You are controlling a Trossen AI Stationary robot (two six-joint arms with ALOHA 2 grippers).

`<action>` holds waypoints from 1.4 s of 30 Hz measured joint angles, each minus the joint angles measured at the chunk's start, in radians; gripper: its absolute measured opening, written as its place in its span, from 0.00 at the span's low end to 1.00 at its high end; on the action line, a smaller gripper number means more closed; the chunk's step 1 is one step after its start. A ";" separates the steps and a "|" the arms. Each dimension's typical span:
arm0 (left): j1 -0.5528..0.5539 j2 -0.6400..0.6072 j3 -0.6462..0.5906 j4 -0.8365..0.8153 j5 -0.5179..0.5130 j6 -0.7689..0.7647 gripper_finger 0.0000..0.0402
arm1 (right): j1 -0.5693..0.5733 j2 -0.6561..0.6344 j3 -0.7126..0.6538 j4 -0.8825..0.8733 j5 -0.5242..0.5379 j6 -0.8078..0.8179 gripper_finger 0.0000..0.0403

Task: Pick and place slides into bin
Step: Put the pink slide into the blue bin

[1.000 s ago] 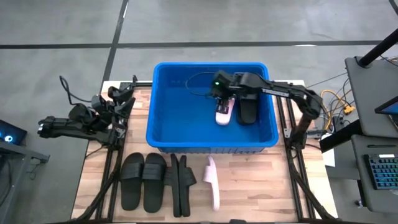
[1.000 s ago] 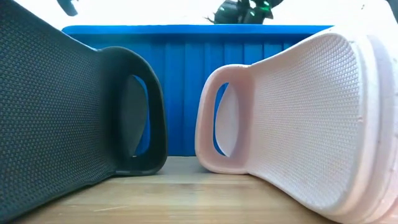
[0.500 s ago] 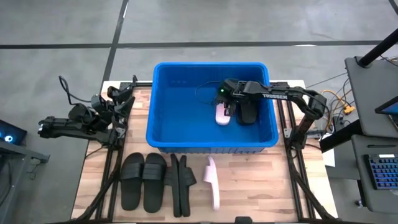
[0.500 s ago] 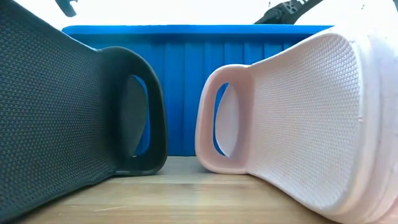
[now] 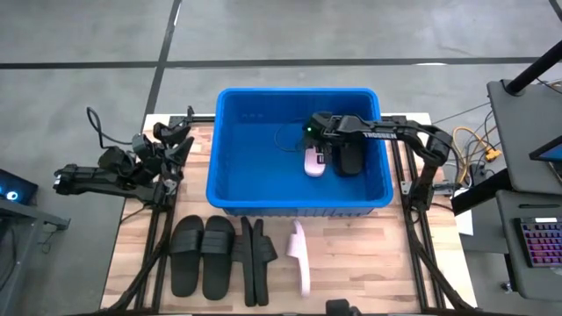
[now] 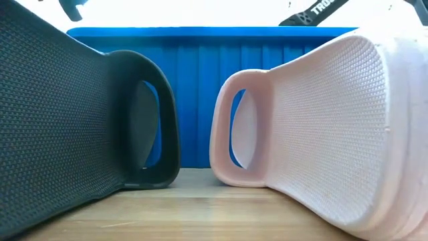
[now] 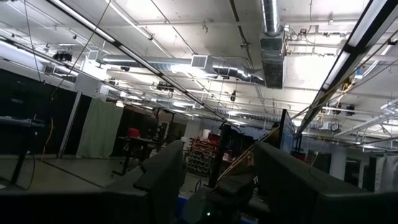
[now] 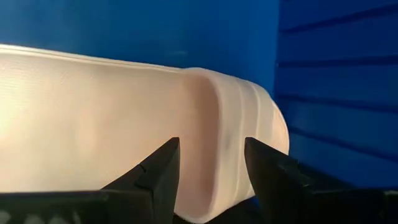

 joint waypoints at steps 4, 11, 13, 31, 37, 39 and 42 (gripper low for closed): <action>0.000 0.000 -0.001 -0.001 -0.013 0.000 0.46 | -0.003 0.023 -0.001 0.016 0.058 -0.006 0.41; 0.000 -0.005 -0.001 -0.006 -0.025 0.000 0.46 | -0.008 0.025 -0.002 0.023 0.076 -0.010 0.30; 0.000 -0.006 -0.001 -0.003 -0.025 0.000 0.46 | -0.008 0.023 -0.002 0.022 0.050 -0.020 0.24; 0.000 -0.007 -0.001 -0.004 -0.027 0.000 0.46 | -0.007 0.012 0.005 -0.072 0.022 -0.096 0.02; 0.000 -0.006 -0.001 -0.002 -0.028 0.000 0.46 | -0.007 0.011 0.005 -0.080 0.063 -0.142 0.02; 0.000 -0.007 -0.001 -0.005 -0.028 0.000 0.46 | -0.006 0.011 0.006 -0.079 0.089 -0.171 0.02; 0.000 -0.005 -0.001 -0.003 -0.028 0.000 0.46 | -0.006 0.011 0.011 -0.076 0.104 -0.192 0.02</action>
